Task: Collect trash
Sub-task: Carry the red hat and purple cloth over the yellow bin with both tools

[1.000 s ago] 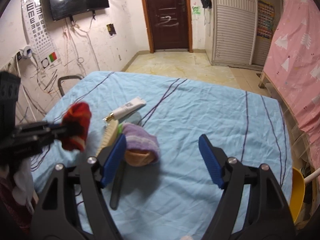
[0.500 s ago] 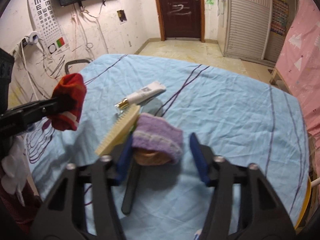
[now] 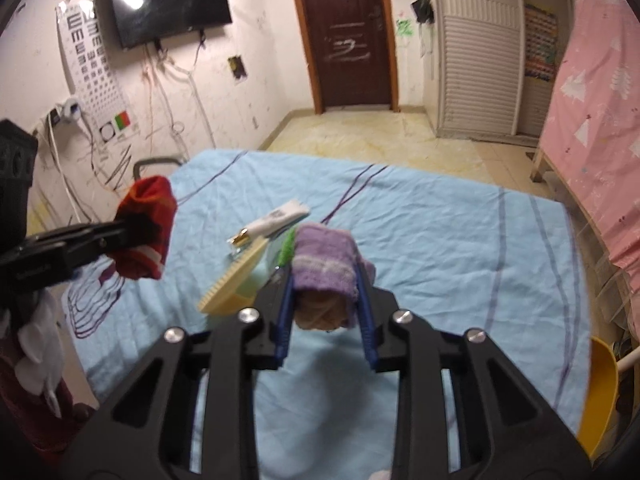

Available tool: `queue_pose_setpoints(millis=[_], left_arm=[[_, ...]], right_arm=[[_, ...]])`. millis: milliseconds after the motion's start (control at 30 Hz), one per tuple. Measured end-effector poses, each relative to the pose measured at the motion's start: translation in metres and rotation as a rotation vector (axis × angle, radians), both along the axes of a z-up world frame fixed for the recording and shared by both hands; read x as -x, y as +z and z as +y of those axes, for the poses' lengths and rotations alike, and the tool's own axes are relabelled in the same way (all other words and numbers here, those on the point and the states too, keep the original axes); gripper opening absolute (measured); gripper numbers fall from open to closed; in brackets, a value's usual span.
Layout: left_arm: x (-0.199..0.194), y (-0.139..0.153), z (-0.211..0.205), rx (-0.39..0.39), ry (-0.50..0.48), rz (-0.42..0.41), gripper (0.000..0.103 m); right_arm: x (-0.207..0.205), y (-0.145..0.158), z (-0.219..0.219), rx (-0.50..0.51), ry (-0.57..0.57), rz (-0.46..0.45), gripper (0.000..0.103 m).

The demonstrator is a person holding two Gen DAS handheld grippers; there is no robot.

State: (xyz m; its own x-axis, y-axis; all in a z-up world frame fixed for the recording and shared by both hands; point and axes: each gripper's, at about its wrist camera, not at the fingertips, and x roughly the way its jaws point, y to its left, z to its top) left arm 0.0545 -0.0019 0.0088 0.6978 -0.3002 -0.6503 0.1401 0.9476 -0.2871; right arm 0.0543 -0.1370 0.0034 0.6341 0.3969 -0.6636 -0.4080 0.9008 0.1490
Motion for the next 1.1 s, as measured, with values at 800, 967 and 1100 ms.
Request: queue_pose_setpoints(millis=[800, 967, 1100], left_arm=[[-0.004, 0.034, -0.143, -0.123, -0.201, -0.055, 0.012], [-0.003, 0.040, -0.183, -0.142, -0.272, -0.068, 0.012], [-0.002, 0.044, -0.216, -0.156, -0.326, -0.078, 0.012]], right_arm=[[0.043, 0.019, -0.173, -0.087, -0.338, -0.124, 0.027], [0.052, 0.017, -0.211, -0.086, -0.430, -0.142, 0.027], [0.056, 0.014, -0.237, -0.093, -0.481, -0.144, 0.027]])
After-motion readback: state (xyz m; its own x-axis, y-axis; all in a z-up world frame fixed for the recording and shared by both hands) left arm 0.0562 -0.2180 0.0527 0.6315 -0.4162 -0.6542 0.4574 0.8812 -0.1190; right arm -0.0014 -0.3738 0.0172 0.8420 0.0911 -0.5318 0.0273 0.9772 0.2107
